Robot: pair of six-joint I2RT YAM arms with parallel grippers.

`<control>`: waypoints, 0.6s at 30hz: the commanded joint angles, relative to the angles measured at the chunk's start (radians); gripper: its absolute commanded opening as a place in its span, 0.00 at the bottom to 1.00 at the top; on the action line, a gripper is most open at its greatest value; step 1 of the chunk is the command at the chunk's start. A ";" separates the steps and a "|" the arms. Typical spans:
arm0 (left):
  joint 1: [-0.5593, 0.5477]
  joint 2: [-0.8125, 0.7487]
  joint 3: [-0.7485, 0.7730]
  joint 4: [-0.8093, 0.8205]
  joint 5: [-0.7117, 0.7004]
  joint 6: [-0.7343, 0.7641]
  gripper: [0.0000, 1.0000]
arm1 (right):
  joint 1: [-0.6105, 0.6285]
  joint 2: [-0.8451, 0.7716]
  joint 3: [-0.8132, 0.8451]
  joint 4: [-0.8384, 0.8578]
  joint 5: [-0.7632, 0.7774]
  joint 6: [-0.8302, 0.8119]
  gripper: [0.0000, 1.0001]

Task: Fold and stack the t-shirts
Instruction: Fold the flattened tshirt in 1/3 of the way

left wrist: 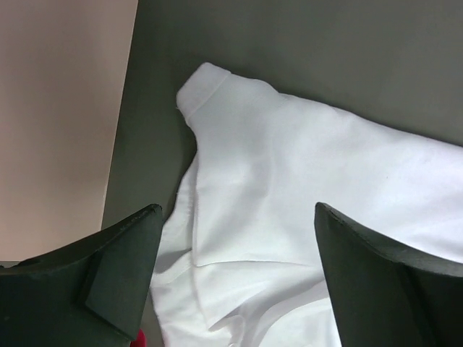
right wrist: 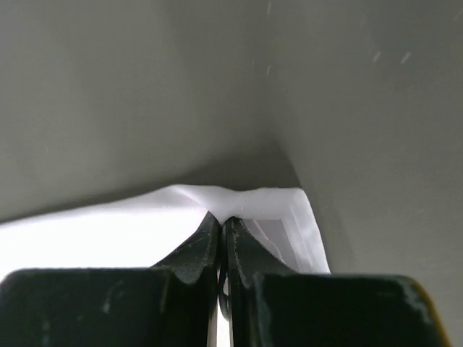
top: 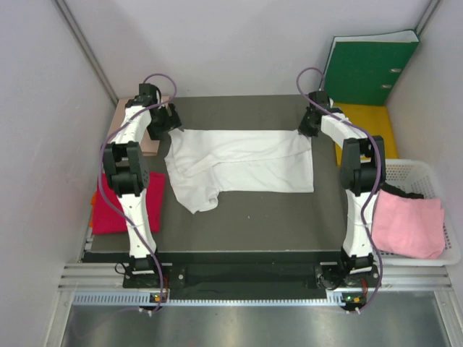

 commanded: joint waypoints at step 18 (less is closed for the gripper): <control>0.004 0.063 0.013 0.163 0.214 -0.031 0.59 | -0.047 -0.202 -0.109 0.021 0.119 -0.086 0.70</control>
